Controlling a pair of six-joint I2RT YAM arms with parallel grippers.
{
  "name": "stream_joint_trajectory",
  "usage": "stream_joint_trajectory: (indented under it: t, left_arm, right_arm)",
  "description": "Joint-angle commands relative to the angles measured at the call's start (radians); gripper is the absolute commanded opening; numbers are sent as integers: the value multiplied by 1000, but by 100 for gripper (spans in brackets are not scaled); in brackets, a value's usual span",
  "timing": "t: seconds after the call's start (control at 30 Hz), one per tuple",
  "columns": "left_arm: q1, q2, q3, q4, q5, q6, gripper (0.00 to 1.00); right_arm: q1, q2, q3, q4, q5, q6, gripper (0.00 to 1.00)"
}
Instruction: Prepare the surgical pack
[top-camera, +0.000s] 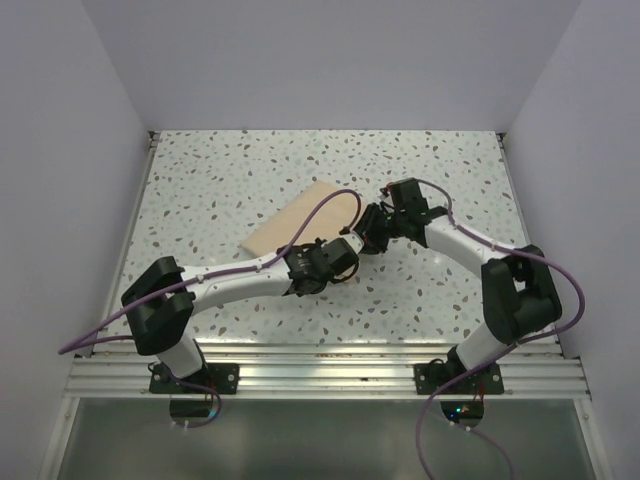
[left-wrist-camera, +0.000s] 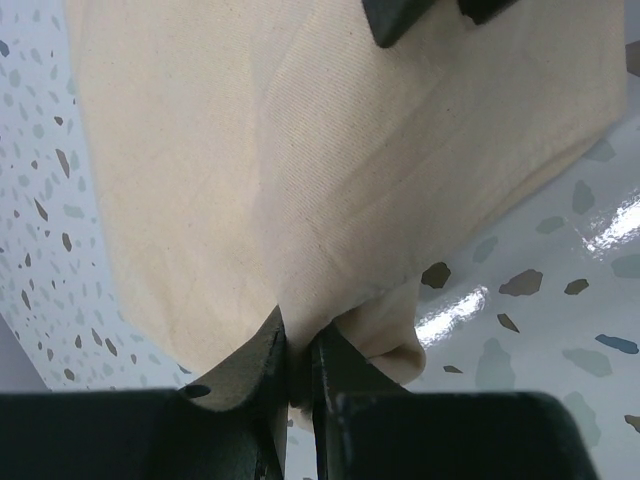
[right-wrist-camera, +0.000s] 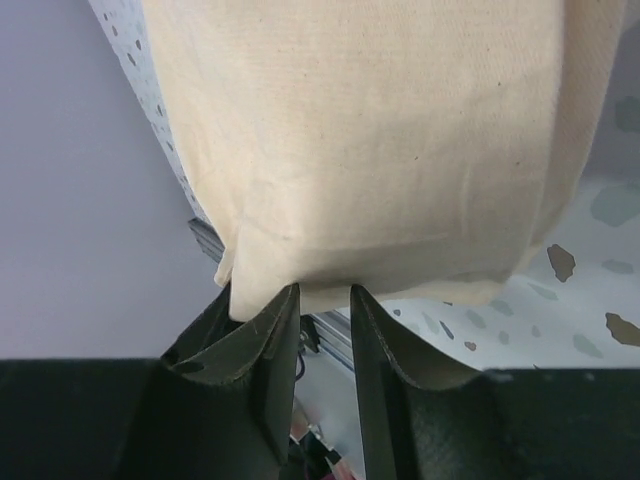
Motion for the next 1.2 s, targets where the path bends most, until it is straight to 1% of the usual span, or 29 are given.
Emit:
stream_joint_trajectory:
  t: [0.0,0.03,0.13,0.2,0.27,0.33,0.4,0.43,0.47,0.5,0.57,0.63,0.8,1.0,1.1,1.17]
  left_arm:
    - [11,-25,36,89,1,39,0]
    - [11,-18,37,89,1,39,0]
    - [11,-6,46,89,1,34,0]
    - [11,-5,49,95,5,34,0]
    - [11,-2,55,95,8,34,0]
    - [11,2,63,89,8,34,0]
    - [11,6,69,89,8,33,0]
    - [11,6,72,89,11,33,0]
    - [11,6,78,89,15,33,0]
    - [11,8,81,88,13,31,0]
    - [11,9,89,86,11,31,0]
    - [13,12,96,81,10,28,0]
    - [24,14,109,81,16,23,0]
    - [38,6,122,72,19,17,0]
    - [41,2,133,72,34,17,0]
    - [41,0,141,72,44,19,0]
  right_arm:
    - [0,-46,93,-82,21,-61,32]
    - [-3,-53,110,-164,46,-85,35]
    - [-7,-69,164,-249,100,-158,38]
    - [-8,-58,182,-233,68,-163,38]
    - [-7,-23,197,-178,38,-148,35]
    - [-7,9,222,-124,24,-122,31]
    - [-7,34,256,-118,38,-119,25]
    - [-5,52,266,-104,29,-119,20]
    - [-5,87,276,-98,18,-114,17]
    - [-5,106,280,-87,3,-102,12]
    - [-2,126,270,-70,-17,-91,10]
    - [1,112,230,-56,-9,-89,9]
    - [3,74,113,-47,-3,-117,7]
    - [1,31,11,-4,-11,-109,7]
    - [10,49,-2,80,-29,-88,7]
    - [18,75,26,95,-40,-83,7]
